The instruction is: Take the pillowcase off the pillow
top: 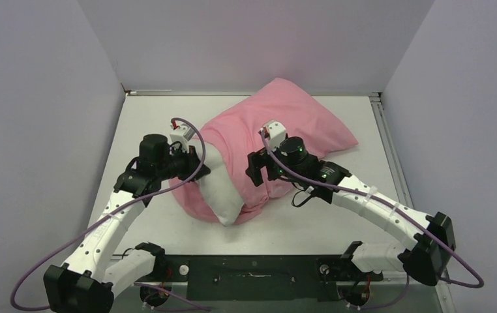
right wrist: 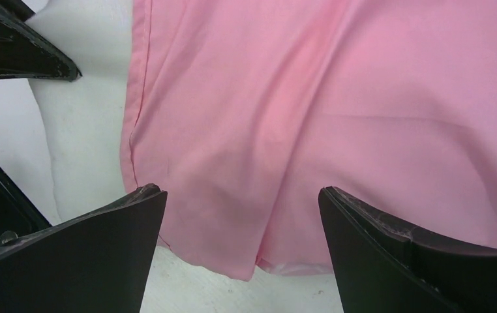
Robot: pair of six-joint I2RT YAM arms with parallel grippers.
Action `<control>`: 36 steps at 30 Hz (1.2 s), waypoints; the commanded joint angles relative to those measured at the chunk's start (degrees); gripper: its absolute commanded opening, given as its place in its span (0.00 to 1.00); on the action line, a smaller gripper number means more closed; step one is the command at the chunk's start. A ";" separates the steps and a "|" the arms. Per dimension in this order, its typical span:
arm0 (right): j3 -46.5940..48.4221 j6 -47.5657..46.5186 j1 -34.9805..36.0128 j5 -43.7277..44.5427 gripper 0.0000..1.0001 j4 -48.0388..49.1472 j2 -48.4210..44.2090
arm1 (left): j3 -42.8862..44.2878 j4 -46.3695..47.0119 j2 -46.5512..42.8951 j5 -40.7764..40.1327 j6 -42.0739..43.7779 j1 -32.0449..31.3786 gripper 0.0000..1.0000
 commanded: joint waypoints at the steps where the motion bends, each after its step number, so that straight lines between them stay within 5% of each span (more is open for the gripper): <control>1: 3.73 -1.43 3.09 0.64 0.91 1.61 5.52 | -0.08 4.89 -3.21 1.10 -0.24 -0.24 0.00; 6: 1.31 -0.12 4.66 8.04 0.83 2.73 8.27 | -1.57 6.45 -3.61 1.64 -0.97 -0.32 0.00; 14: -2.05 2.11 0.71 17.30 0.07 2.60 7.92 | -2.82 7.08 -4.25 0.86 -0.71 -0.24 0.00; 20: -2.27 3.61 -6.18 26.75 0.05 -0.98 4.67 | -3.83 7.18 -5.52 0.04 0.35 -0.15 0.00; 26: -4.43 7.90 -20.02 26.85 0.05 -3.81 -1.30 | -3.85 6.58 -6.54 -0.82 1.35 0.26 0.00; 31: -6.75 6.12 -25.34 18.23 0.05 -3.64 -4.85 | -4.00 6.84 -6.54 1.05 1.75 0.59 0.00; 36: -9.56 4.06 -25.00 0.14 0.05 -1.89 -6.35 | -5.02 10.05 -5.71 9.13 0.61 0.02 0.00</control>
